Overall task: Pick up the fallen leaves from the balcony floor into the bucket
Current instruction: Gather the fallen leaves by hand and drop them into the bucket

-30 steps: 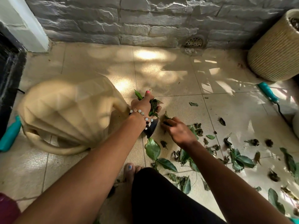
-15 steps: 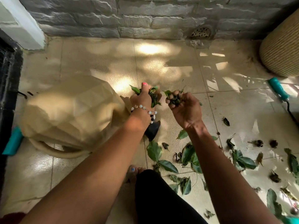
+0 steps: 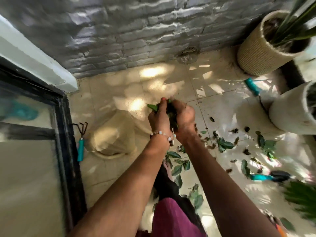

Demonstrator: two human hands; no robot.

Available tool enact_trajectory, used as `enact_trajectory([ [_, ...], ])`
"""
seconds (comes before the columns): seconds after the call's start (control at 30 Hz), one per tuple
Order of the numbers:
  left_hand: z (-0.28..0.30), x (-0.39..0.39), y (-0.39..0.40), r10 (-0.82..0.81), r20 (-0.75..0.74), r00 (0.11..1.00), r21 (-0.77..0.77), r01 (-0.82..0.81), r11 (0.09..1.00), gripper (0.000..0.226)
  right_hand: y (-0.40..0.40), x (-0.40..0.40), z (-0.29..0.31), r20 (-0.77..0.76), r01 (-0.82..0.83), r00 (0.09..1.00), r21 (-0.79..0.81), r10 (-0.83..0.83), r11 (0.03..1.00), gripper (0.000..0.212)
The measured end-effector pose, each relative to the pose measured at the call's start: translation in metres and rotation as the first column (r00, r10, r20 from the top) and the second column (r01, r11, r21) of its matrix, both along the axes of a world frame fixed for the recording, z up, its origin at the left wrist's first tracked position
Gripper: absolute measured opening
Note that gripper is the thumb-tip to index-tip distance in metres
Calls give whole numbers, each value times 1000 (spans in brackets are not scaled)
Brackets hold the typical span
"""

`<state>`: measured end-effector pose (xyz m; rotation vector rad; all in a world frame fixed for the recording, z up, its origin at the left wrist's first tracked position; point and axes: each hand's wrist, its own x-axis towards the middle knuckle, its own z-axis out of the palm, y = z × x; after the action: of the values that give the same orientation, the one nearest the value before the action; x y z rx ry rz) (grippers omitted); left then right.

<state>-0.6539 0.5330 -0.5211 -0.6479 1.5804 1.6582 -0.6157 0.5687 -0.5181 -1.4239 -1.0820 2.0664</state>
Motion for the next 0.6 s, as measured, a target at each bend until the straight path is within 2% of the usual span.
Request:
enact_trajectory([
  [0.1, 71, 29, -12, -6, 17, 1000, 2, 6, 1000, 23, -15, 29, 73, 18, 90, 996, 66, -91, 994, 17],
  [0.23, 171, 71, -32, -40, 10, 999, 21, 40, 999, 18, -38, 72, 161, -80, 222, 972, 28, -219, 975, 28],
  [0.3, 220, 94, -47, -40, 26, 999, 28, 39, 999, 17, -52, 95, 200, -78, 248, 967, 34, -244, 968, 22],
  [0.37, 260, 118, -60, -22, 33, 999, 56, 20, 998, 27, -68, 120, 242, -81, 282, 957, 23, -279, 959, 23],
  [0.43, 299, 145, -73, -35, 37, 999, 63, 33, 997, 51, -81, 148, 284, -106, 333, 938, 25, -329, 943, 33],
  [0.47, 313, 159, -79, -55, 36, 998, 74, 52, 996, 56, -88, 163, 305, -110, 353, 931, 40, -347, 935, 36],
  [0.6, 377, 223, -97, -208, 16, 978, 97, 206, 974, 37, -112, 228, 365, -108, 459, 887, 97, -449, 883, 36],
])
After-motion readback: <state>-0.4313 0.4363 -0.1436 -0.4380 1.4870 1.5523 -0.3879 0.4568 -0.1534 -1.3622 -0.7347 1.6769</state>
